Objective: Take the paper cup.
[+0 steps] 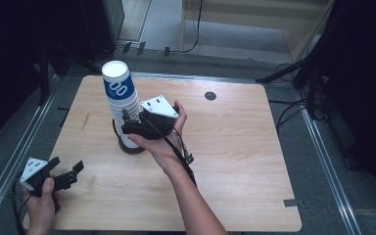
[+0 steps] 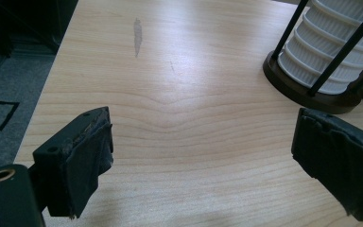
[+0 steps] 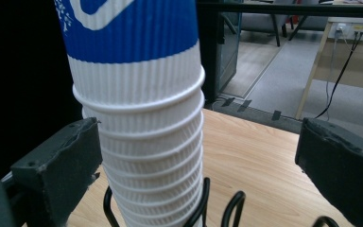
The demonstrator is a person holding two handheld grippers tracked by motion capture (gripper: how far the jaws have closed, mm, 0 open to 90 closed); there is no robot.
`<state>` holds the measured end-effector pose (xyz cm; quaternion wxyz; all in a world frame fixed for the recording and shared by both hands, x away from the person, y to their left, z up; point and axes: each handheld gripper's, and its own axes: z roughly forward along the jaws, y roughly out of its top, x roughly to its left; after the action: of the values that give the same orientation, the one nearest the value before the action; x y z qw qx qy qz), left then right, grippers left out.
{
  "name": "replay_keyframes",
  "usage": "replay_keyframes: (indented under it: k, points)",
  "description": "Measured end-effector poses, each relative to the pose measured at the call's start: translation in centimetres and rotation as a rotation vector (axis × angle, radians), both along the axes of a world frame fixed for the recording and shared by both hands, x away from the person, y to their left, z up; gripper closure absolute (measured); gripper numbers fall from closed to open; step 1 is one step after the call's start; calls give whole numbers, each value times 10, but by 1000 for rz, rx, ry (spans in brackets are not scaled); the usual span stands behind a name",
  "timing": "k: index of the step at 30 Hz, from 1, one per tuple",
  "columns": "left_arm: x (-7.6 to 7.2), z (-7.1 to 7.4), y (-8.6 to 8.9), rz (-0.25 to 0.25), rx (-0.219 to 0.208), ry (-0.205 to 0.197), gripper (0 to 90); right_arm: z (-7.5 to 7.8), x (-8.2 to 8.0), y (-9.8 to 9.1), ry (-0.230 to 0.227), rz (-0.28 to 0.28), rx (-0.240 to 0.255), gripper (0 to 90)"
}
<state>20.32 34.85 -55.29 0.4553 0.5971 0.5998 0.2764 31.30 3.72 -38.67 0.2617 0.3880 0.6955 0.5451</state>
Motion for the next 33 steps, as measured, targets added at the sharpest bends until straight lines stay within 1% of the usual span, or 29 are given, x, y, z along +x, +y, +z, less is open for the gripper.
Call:
replay_keyframes:
  k: [3,4,10,16,23,25,28,29,31,33]
  points:
    - [0,0,0,0,0,-2,67,1,1,7,-2,15,-11,4]
    - [0,0,0,-1,0,0,67,1,2,11,-5,22,-6,3]
    - [0,0,0,-6,-2,0,67,3,4,21,-1,29,5,3]
    - [0,0,0,-7,-9,1,67,11,8,36,-10,34,15,3]
    - [0,0,0,-5,-11,2,67,17,13,44,-15,42,26,4]
    - [1,0,0,-3,-13,3,67,20,15,46,-20,37,39,5]
    - [1,0,0,-4,-13,2,67,22,19,48,-21,21,47,9]
    - [1,0,0,-5,-12,3,67,22,23,49,-14,15,55,26]
    - [1,0,0,-4,-14,2,67,22,24,49,-10,13,62,37]
    - [1,0,0,-3,-16,0,67,22,27,50,-13,6,70,63]
